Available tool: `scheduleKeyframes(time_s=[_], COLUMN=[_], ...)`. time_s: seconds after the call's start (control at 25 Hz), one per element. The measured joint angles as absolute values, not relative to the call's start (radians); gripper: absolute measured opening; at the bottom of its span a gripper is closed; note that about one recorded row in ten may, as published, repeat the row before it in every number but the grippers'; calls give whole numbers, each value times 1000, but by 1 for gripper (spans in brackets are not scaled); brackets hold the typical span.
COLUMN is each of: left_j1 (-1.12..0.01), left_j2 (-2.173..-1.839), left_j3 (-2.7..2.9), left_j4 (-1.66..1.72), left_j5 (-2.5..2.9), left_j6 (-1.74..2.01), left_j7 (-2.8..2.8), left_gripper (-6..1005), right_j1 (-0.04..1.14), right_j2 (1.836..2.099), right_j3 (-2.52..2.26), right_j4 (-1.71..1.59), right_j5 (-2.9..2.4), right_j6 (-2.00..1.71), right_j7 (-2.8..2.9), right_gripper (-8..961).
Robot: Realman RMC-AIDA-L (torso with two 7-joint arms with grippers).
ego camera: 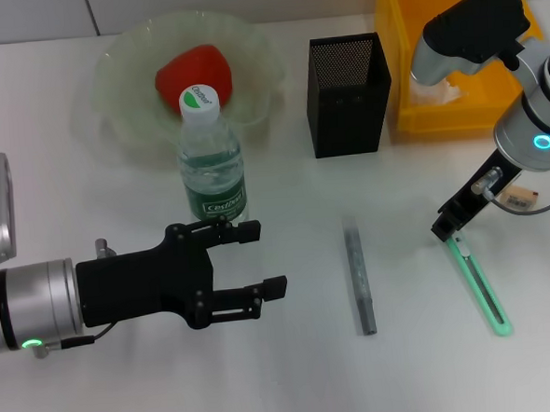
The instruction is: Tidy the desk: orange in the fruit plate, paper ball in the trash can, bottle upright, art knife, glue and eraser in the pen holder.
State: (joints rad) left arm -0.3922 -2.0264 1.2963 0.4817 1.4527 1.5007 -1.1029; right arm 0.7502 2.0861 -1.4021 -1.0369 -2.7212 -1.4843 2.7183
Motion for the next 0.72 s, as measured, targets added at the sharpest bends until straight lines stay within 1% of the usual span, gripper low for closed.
scheduleKeyframes(time_s=[0.48, 0.72], left_j1=[-396, -399], left_j2=[-2026, -2029], left_j3=[1296, 1296], left_j4=[482, 482], left_j5=[1453, 1453], left_j6=[1500, 1497], left_j7=[-1103, -1103], left_gripper=[802, 801], right_j1=[758, 759], right_j2=[2086, 2086], right_j3=[-1404, -1404], right_j4=[-1013, -1009], right_j5=[-2721, -2720], right_j6=[-1484, -1482], right_j7=[2718, 2711], right_gripper=[320, 252])
